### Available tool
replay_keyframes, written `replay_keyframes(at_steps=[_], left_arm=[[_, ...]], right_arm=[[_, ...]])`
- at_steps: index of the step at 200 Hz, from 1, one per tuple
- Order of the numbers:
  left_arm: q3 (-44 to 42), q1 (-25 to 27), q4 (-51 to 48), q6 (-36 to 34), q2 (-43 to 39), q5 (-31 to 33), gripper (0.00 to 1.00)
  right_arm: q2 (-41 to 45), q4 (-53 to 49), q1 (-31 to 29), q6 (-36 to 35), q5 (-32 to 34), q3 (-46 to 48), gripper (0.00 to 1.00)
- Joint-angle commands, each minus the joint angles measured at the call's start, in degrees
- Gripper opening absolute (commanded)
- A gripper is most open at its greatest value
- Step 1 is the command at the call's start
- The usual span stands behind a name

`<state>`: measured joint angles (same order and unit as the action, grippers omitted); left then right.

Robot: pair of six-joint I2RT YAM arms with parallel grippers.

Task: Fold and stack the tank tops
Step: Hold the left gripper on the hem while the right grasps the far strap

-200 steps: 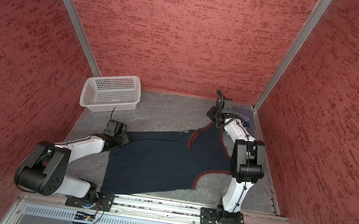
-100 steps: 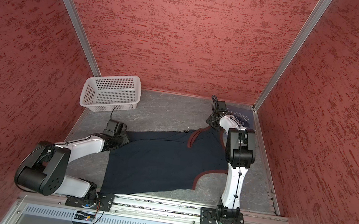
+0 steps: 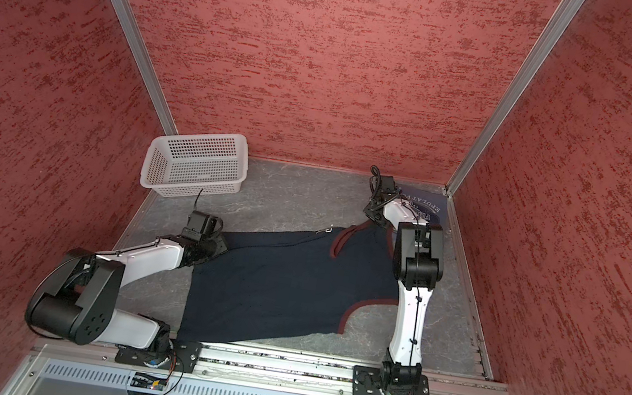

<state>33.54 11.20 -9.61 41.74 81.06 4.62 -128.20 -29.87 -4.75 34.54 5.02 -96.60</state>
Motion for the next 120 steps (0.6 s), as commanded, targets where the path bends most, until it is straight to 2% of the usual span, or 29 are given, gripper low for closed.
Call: replay_keyframes(at_steps=[1, 31, 71, 120], left_arm=[[-0.53, -0.65, -2.43, 0.19, 0.64, 1.0, 0.53], [-0.58, -0.74, -2.59, 0.2, 0.4, 1.09, 0.54], [-0.77, -0.87, -2.77, 0.19, -0.11, 1.18, 0.54], [-2.21, -2.01, -2.52, 0.98, -1.52, 0.7, 0.54]], right_arm=[[-1.84, -2.32, -0.63, 0.03, 0.6, 0.62, 0.22], [2.52, 2.75, -0.84, 0.46, -1.54, 4.91, 0.06], [9.94, 8.16, -0.86, 0.79, -3.41, 10.52, 0.0], [19.35, 19.93, -0.7, 1.01, -6.94, 22.23, 0.0]])
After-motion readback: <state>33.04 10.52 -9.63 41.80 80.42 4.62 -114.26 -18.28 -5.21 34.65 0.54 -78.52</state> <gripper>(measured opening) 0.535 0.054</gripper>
